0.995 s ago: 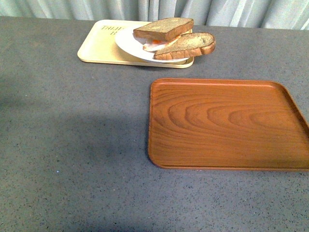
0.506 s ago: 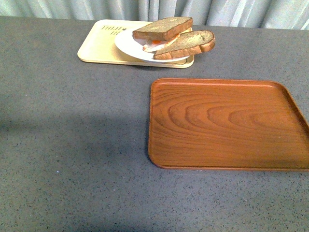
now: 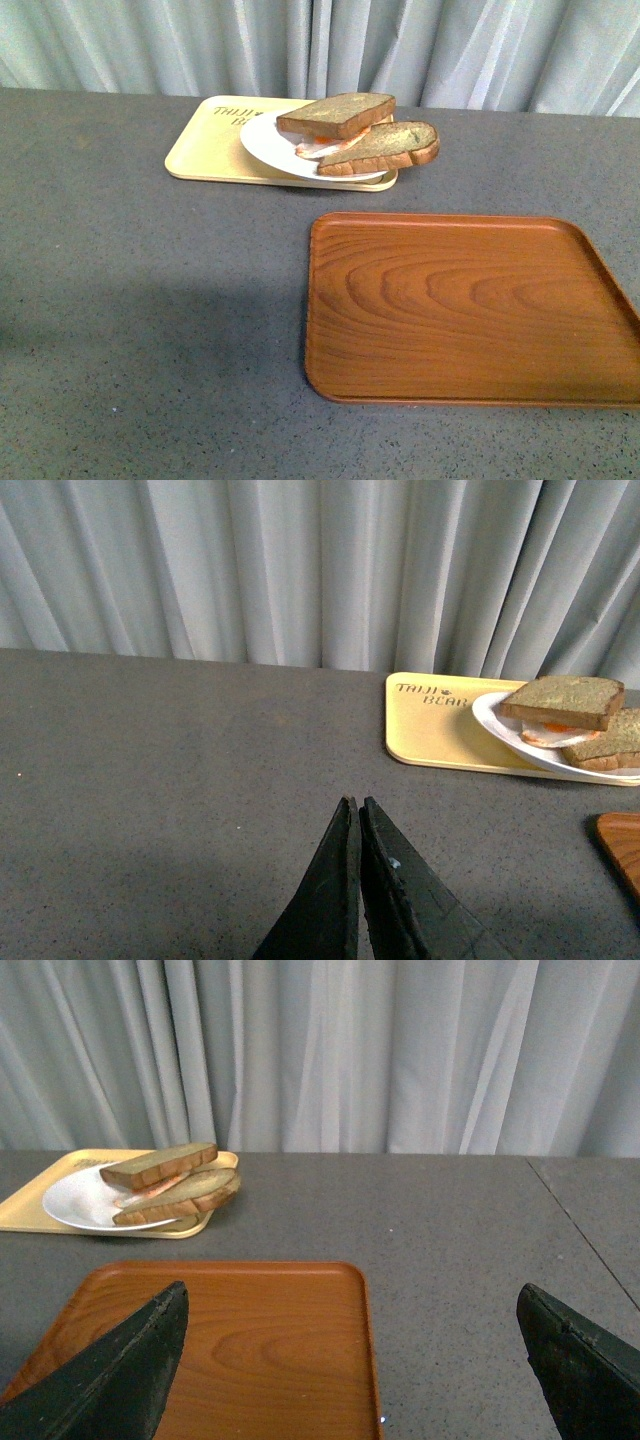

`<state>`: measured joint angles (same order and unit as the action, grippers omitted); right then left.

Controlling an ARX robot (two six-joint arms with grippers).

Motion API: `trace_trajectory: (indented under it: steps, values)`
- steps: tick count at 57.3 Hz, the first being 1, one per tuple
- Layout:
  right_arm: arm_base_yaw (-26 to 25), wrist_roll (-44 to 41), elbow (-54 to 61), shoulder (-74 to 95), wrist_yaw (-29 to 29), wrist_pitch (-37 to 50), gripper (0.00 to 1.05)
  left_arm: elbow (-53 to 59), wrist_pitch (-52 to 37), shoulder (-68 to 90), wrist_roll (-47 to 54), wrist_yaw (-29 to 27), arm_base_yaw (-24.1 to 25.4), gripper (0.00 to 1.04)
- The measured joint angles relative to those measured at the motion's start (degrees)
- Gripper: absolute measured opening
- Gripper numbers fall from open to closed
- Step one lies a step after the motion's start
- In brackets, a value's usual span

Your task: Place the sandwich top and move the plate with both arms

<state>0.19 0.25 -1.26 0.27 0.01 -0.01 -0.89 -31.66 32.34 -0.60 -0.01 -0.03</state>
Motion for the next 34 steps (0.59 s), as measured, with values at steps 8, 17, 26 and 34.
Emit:
trace_trajectory:
  steps: [8,17,26,34]
  values:
    - [0.00,0.00,0.00,0.00,0.00,0.00,0.96,0.02,4.50,-4.87,0.00,0.00,0.00,0.02]
    - [0.00,0.00,0.00,0.00,0.00,0.00,0.96,0.02,9.20,-9.84,0.00,0.00,0.00,0.02]
    - [0.00,0.00,0.00,0.00,0.00,0.00,0.96,0.02,13.07,-13.79,0.00,0.00,0.00,0.02]
    - [0.00,0.00,0.00,0.00,0.00,0.00,0.96,0.02,15.80,-16.55,0.00,0.00,0.00,0.02]
